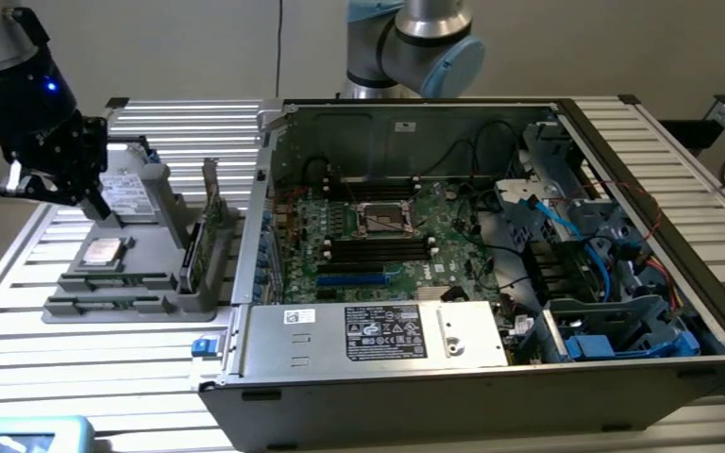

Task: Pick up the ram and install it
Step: 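Pick up the ram and move it above insertion slot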

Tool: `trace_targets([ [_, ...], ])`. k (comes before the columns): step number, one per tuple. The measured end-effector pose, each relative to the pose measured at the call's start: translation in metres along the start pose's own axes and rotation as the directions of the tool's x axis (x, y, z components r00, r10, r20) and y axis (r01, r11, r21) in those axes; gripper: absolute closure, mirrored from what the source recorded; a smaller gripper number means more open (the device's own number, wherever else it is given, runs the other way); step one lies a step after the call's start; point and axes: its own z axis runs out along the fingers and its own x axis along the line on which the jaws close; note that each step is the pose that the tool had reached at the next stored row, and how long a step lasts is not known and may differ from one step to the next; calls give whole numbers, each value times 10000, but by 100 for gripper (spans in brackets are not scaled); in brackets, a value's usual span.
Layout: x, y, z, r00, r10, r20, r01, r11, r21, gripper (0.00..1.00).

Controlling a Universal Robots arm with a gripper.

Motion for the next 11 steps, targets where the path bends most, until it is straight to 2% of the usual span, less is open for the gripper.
trace_targets([
  [4, 0, 0, 5, 9974, -721, 17, 721, 9974, -45, 89],
  [8, 0, 0, 11, 9906, -1364, 35, 1364, 9906, -116, 89],
  [10, 0, 1, 14, 9887, -1499, 38, 1500, 9885, -181, 89],
  [11, 0, 1, 14, 9887, -1500, 38, 1500, 9885, -182, 89],
])
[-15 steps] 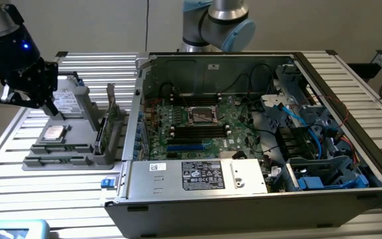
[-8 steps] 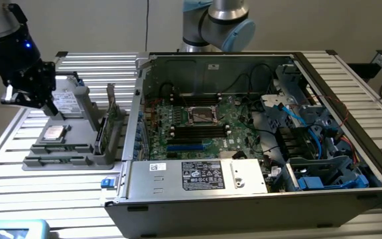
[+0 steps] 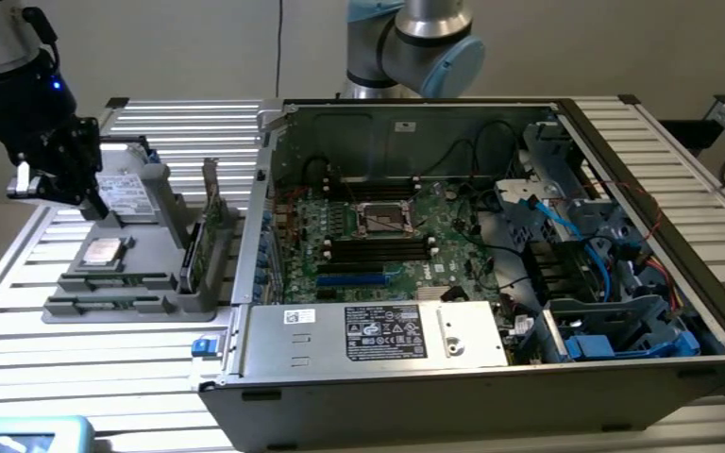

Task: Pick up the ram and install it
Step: 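Pick up the ram and move it above insertion slot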

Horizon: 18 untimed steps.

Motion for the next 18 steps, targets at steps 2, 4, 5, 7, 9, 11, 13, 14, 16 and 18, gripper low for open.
trace_targets([
  [2, 0, 0, 0, 10000, -1, 0, 1, 10000, -1, 89],
  [4, 1, -1, 1, 10000, -2, 1, 2, 10000, 0, 89],
  [5, 2, 0, 1, 10000, -2, -3, 2, 10000, -3, 89],
  [7, 6, 0, 2, 10000, -3, -21, 3, 10000, -20, 89],
  [9, 10, -1, 3, 10000, -4, -42, 4, 10000, -62, 89],
  [11, 17, 0, 3, 10000, -6, -56, 5, 9999, -113, 88],
  [13, 27, -1, 4, 10000, -7, -65, 6, 9999, -163, 83],
  [14, 33, -2, 4, 10000, -8, -68, 6, 9998, -188, 76],
  [16, 49, -2, 5, 10000, -9, -72, 7, 9997, -236, 70],
  [18, 70, -3, 7, 10000, -11, -74, 9, 9996, -278, 64],
])
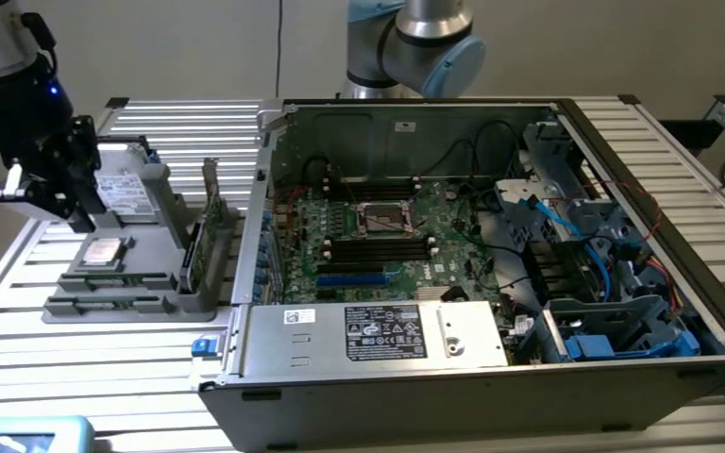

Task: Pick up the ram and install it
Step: 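Pick up the ram and move it above insertion slot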

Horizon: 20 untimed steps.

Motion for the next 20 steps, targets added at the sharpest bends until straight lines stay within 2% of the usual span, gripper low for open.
trace_targets([
  [4, 34, 1, 7, 10000, -10, -5, 10, 10000, -70, 64],
  [7, 98, -1, 23, 10000, -25, -7, 25, 9999, -123, 64],
  [10, 173, -4, 56, 10000, -30, -13, 29, 9995, -300, 64],
  [12, 207, -5, 90, 10000, -32, -15, 32, 9993, -367, 64],
  [20, 251, -8, 236, 10000, -55, -17, 55, 9992, -385, 64],
])
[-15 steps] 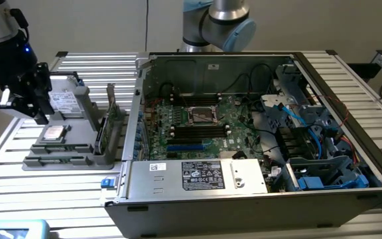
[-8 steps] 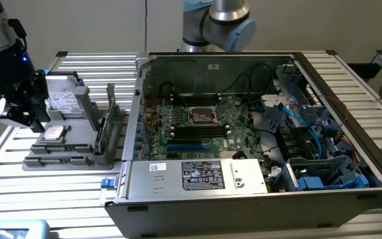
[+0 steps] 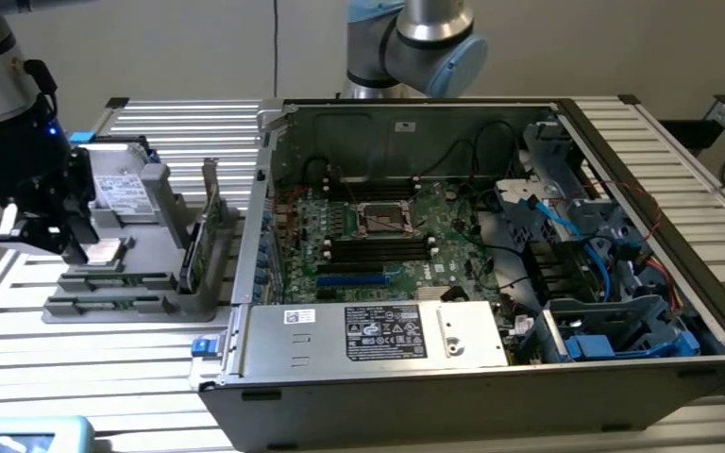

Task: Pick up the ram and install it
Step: 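Pick up the ram and move it above insertion slot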

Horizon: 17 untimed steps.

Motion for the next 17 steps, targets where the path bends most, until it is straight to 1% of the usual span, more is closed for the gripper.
trace_targets([
  [7, 0, -17, 126, 10000, -74, -2, 74, 10000, 8, 64],
  [10, -1, -20, 166, 9999, -110, -2, 110, 9999, 51, 64],
  [14, -2, -22, 215, 9999, -115, 0, 115, 9998, 162, 64],
  [17, -3, -24, 270, 9999, -121, 1, 121, 9998, 166, 64],
])
